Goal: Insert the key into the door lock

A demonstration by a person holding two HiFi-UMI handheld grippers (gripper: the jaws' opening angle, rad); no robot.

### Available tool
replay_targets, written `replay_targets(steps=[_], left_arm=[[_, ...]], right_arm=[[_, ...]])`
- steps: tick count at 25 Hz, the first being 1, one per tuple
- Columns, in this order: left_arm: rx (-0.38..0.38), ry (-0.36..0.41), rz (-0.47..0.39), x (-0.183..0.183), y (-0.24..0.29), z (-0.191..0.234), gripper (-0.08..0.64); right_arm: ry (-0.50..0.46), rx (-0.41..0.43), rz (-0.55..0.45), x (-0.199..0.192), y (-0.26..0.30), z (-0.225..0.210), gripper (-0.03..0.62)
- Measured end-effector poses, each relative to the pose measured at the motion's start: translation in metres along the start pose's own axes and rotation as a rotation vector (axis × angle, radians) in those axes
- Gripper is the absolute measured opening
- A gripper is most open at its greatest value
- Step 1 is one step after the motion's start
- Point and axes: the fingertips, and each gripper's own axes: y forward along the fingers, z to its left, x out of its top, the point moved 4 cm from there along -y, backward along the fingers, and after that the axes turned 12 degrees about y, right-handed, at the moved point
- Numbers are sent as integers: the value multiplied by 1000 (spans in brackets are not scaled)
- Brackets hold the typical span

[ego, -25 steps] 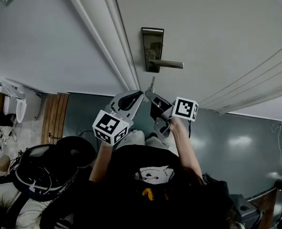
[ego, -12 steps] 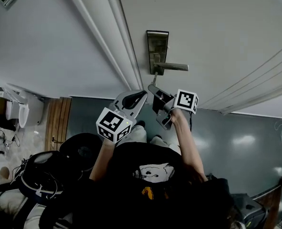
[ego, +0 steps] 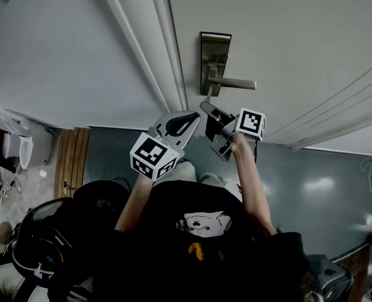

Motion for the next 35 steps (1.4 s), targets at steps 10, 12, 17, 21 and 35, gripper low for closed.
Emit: replay_targets(steps=[10, 12, 17, 21, 35], left_arm=[[8, 13, -21, -13, 2, -4, 15], [11, 5, -19, -18, 8, 0, 15], [18, -3, -17, -20, 11, 3, 15], [21, -2, -19, -20, 12, 4, 15], [20, 1, -26, -18, 16, 6, 15]], right_arm=[[-6, 76, 3, 5, 5, 3, 21], [-1, 81, 2, 13, 10, -2, 21], [24, 109, 17, 17, 15, -3, 21], [41, 111, 40, 13, 18, -6, 21], [96, 136, 33, 20, 14, -8, 21]])
